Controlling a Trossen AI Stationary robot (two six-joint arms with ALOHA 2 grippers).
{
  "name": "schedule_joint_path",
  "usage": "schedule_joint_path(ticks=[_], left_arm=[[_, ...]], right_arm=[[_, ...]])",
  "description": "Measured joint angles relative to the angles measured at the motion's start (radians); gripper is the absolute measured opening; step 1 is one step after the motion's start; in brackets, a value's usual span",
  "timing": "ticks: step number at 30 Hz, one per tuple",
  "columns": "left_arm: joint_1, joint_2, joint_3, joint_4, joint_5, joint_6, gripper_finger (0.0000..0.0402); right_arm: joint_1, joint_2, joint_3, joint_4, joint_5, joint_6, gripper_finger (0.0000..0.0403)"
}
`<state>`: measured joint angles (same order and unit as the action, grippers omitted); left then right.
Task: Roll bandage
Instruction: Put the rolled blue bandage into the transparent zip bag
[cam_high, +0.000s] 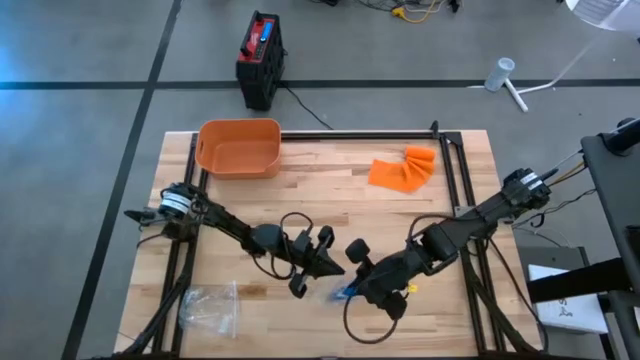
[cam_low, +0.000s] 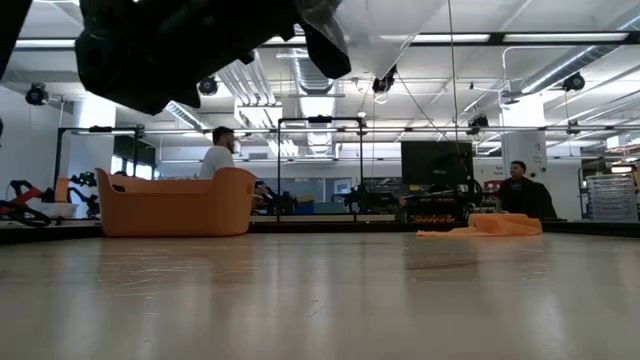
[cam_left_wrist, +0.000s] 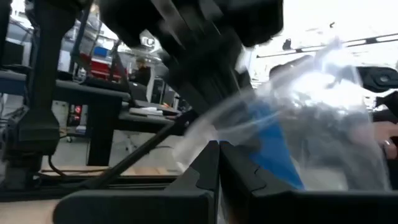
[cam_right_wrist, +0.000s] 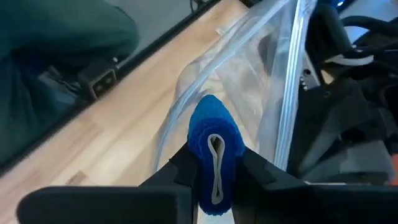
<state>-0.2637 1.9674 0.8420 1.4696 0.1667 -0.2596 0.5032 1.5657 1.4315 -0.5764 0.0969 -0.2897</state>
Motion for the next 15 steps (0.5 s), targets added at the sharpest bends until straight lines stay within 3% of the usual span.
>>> schedule_joint_path(ticks=[7, 15], left_arm=[[0.001, 0.011, 0.014, 0.004, -0.002, -0.011, 0.0], [0.003, 0.011, 0.013, 0.057, 0.005, -0.004, 0.0]], right_arm=[[-0.003, -0.001, 0.0, -0.005, 0.053, 0.0, 0.0074], [-0.002, -0.06, 0.0, -0.057, 0.091, 0.033, 0.0169]])
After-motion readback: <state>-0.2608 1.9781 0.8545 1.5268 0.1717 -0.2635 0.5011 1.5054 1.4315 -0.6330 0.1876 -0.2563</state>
